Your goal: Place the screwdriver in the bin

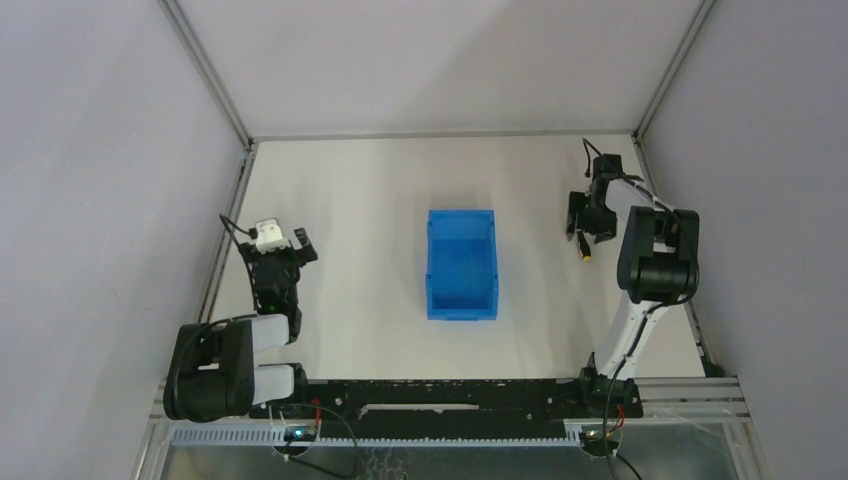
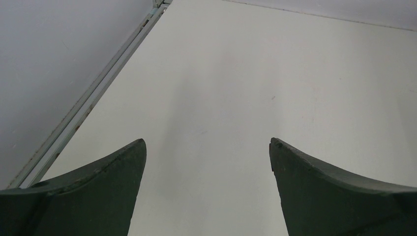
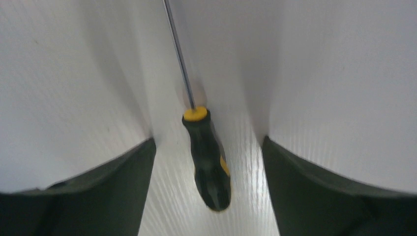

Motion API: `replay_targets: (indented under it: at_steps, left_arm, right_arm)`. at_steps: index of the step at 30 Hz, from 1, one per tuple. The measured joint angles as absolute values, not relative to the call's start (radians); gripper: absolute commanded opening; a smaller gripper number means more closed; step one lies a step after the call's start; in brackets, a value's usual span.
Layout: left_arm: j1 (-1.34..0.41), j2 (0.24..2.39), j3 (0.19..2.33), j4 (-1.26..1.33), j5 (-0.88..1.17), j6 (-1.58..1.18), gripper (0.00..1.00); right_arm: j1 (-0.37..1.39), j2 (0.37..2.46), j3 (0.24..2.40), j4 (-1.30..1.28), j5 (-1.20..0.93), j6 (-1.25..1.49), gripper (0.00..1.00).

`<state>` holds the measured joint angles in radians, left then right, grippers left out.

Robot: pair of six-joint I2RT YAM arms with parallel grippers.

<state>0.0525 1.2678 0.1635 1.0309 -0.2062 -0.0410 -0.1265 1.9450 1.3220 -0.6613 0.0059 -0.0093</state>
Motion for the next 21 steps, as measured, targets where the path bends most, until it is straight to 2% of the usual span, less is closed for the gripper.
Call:
replay_targets:
  at_steps: [1,3,8,12,21]
  left_arm:
    - [0.052,1.268,0.163,1.031,-0.206,-0.041,1.00]
    - [0.052,1.268,0.163,1.031,-0.206,-0.041,1.00]
    - [0.052,1.268,0.163,1.031,-0.206,-0.041,1.00]
    - [0.052,1.268,0.163,1.031,-0.206,-0.041,1.00]
    - [0.052,1.268,0.163,1.031,-0.206,-0.041,1.00]
  right_arm:
    - [-0.126,1.947,1.332,-0.661,0.007,-0.016,0.21]
    - [-0.127,1.953,1.344,-0.658,0.010,-0.025,0.00]
    - [-0.131,1.951,1.356,-0.688,0.038,0.005,0.00]
    - [-0.131,1.869,1.370,-0.788,0.053,0.065,0.00]
    - [-0.093,1.411,1.492,-0.922,0.023,0.256,0.00]
